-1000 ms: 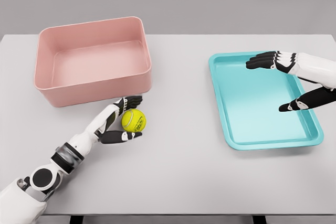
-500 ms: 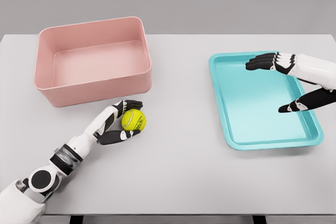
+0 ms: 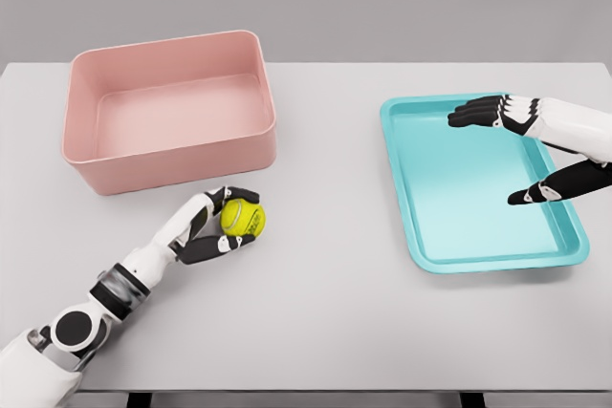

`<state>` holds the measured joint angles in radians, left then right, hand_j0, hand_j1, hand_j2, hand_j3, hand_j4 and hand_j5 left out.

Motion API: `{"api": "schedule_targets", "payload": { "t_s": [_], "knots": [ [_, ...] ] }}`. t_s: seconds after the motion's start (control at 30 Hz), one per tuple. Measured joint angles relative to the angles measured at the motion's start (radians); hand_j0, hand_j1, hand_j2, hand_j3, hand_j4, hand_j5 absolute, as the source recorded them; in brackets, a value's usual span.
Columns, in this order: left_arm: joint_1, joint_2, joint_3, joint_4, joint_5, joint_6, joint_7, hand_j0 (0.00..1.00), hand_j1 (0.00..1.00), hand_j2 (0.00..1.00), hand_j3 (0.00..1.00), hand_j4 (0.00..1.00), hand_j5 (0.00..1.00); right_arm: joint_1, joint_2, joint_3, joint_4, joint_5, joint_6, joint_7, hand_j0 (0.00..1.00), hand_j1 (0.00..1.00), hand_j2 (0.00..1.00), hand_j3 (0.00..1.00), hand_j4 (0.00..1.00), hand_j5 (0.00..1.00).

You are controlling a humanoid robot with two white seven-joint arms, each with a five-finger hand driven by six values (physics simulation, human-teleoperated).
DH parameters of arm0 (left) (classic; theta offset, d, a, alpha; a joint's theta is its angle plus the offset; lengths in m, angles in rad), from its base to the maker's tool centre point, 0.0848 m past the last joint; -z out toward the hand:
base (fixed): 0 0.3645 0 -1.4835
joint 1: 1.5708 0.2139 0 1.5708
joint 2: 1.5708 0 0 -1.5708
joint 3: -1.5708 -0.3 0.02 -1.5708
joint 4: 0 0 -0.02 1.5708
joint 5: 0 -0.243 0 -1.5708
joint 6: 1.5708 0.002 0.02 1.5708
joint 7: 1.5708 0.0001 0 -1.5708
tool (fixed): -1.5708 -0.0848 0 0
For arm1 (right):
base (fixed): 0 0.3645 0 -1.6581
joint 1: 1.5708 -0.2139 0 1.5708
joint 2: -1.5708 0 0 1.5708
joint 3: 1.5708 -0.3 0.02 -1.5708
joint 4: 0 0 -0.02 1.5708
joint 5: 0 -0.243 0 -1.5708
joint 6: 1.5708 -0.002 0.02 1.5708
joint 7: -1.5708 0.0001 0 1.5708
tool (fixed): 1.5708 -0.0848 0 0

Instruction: Put the tennis from the blue tray into the pink basket with both arms

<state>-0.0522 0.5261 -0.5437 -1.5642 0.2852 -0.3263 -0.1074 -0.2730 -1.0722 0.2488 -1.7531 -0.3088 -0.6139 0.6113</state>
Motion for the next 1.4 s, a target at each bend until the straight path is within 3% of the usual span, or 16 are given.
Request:
{"api": "schedule_targets", "payload": {
  "t_s": [0.43,0.83,1.4],
  "knots": [
    [-0.005,0.054,0.017,-0.140,0.026,-0.043,-0.002,0.52,0.52,0.52,0.52,0.52,0.52,-0.002,0.000,0.000,0.000,0.000,0.000,0.000,1.00,1.00,1.00,1.00,1.00,1.00],
    [-0.021,0.083,0.042,-0.179,0.062,-0.122,-0.003,0.51,0.51,0.51,0.51,0.51,0.51,-0.002,0.000,-0.002,0.000,0.000,0.000,0.000,1.00,1.00,1.00,1.00,1.00,1.00],
    [-0.110,0.085,0.095,-0.176,0.083,-0.121,-0.002,0.49,0.49,0.49,0.49,0.49,0.49,0.000,0.004,0.001,0.000,-0.001,0.000,0.000,1.00,1.00,1.00,1.00,1.00,1.00]
  ]
}}
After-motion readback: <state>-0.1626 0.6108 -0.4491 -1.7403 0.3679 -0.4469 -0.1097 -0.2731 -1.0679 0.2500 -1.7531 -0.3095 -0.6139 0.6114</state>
